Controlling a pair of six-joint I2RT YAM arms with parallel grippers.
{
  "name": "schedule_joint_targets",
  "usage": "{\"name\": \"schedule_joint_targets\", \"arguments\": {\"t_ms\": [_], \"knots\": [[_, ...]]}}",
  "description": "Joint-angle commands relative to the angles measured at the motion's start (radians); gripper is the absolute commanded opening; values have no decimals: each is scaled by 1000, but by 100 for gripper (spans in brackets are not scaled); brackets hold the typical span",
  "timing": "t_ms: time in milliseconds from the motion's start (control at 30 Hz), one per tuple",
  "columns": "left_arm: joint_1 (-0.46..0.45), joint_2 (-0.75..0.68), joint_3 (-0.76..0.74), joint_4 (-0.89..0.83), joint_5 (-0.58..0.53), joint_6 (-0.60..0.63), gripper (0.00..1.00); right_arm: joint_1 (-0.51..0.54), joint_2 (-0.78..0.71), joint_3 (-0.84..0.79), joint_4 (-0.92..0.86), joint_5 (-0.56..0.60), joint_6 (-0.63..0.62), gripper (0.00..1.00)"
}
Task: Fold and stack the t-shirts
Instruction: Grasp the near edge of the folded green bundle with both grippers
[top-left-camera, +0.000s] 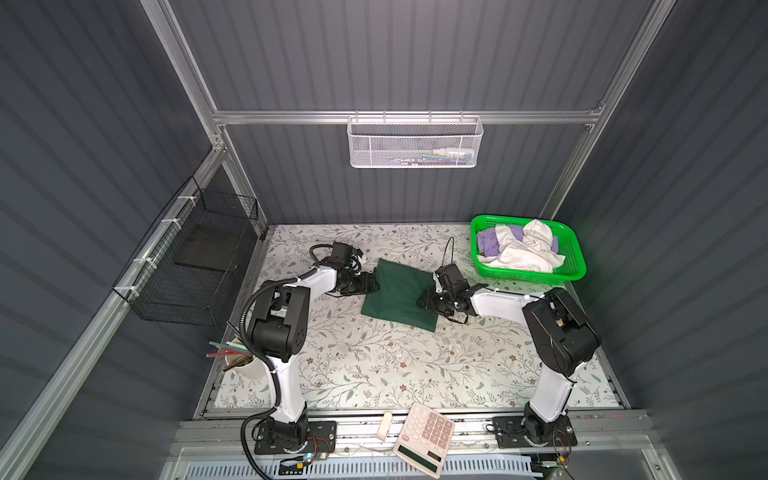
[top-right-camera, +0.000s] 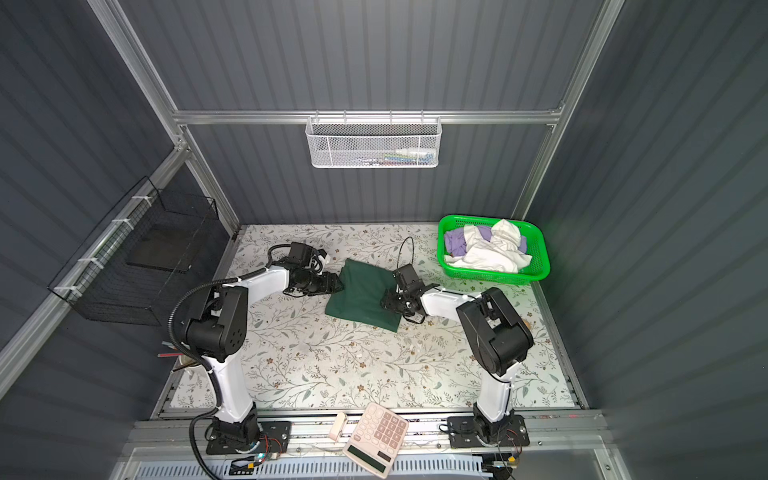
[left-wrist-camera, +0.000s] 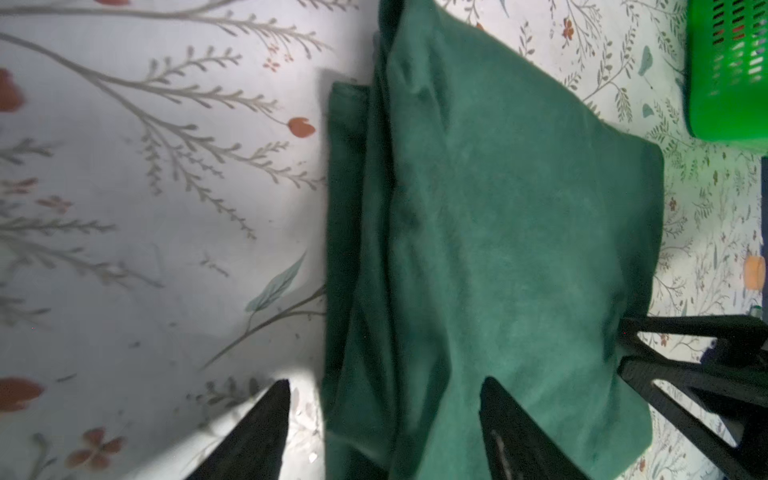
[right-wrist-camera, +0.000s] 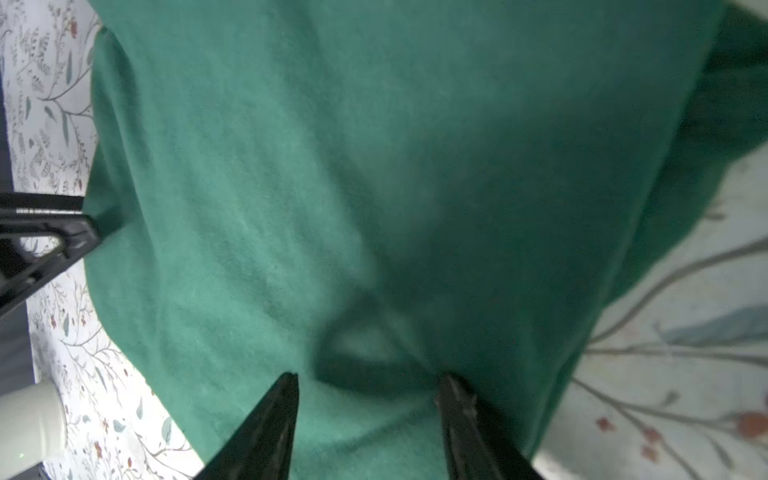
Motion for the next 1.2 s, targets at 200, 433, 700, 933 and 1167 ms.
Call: {"name": "schedule_joint_targets", "arguments": {"t_ms": [200,433,700,933,1167], "knots": [[-7,52,-14,96,94,-37,74,-56,31,52,-174,116,-262,58],[-7,121,11,29,32,-113,71,-82,53,166,-246,106,-345,58],[-66,111,-63,47,71,-247,69,-80,58,145,-212,61,-311,58],[-102,128,-90,112,55,-268,53,-82,47,134,-206,57,-307,57],[-138,109,6,-4,-50,-217,0,-81,-13,85,-184,14,-277,57]]}}
